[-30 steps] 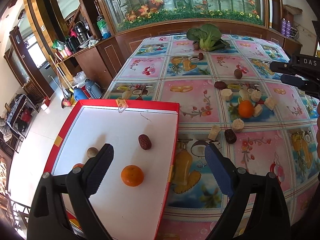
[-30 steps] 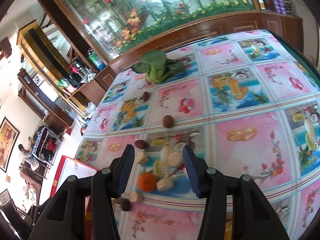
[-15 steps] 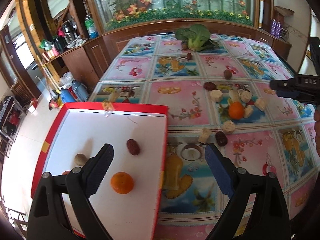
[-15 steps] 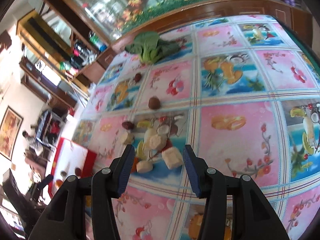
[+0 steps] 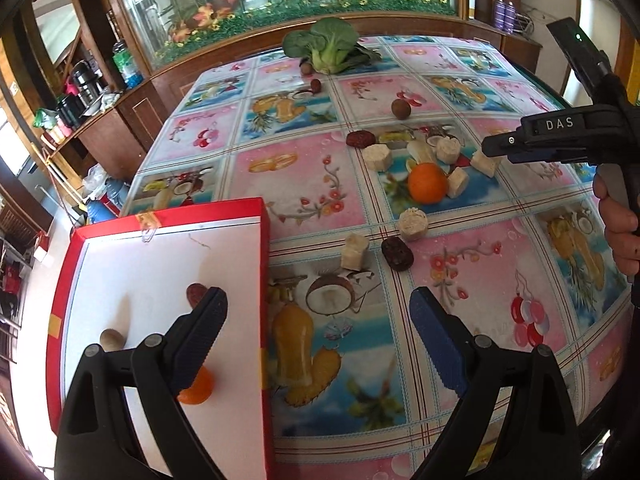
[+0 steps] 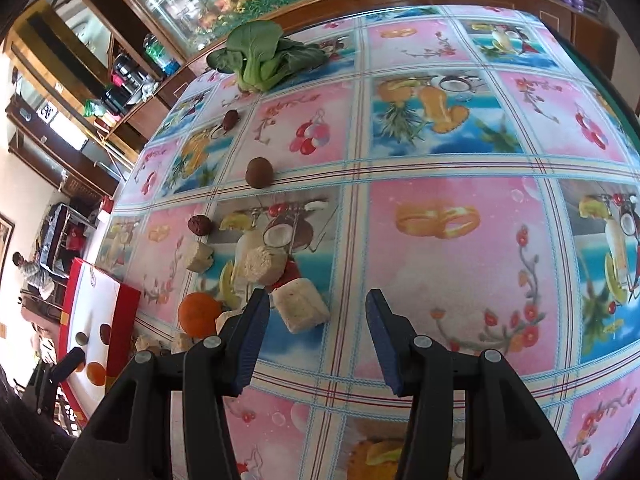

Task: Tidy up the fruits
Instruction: 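Grasp a beige cake cube with the right tool while the left tool grasps another cube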

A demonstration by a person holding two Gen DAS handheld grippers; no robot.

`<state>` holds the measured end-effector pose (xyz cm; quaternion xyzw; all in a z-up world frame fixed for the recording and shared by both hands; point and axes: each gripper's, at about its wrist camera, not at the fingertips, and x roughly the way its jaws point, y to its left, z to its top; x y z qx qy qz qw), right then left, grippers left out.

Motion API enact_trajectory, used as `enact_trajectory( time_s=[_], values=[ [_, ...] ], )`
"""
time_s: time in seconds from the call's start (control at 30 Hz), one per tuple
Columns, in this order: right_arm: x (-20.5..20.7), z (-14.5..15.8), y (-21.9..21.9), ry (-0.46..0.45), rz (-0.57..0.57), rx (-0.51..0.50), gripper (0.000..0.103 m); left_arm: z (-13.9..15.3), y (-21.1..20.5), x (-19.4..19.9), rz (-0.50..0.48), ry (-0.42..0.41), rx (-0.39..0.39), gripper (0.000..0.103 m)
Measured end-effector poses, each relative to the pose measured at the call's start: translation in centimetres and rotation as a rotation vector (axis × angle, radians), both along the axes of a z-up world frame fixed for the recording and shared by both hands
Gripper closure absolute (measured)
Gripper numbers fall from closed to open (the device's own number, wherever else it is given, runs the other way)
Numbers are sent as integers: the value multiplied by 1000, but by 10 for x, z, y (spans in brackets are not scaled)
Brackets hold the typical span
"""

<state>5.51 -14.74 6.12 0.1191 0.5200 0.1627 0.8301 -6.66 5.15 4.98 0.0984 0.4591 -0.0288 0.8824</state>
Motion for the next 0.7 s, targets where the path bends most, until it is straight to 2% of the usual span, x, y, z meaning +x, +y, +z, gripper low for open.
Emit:
enact_trajectory(
  time_s=[0.1, 0.33, 0.47, 0.53, 0.67, 0.7],
  values=[
    [0, -2, 2, 0, -1, -2, 53, -5, -4, 10, -41, 20, 4, 11],
    [3, -4, 6, 6, -1, -6, 54, -19, -2, 38, -77, 76, 7, 41],
    [2, -6, 13, 6, 18, -15, 54, -25, -3, 45, -104, 93, 9, 46],
    [2, -8, 17, 4, 28, -25, 58, -29, -4, 47, -122, 103, 10, 51],
    [1, -8, 21, -14, 35, -57, 63, -32, -5, 51, -133, 108, -17, 54],
    [1, -8, 22, -19, 37, -66, 64, -32, -5, 52, -140, 111, -32, 61]
  ],
)
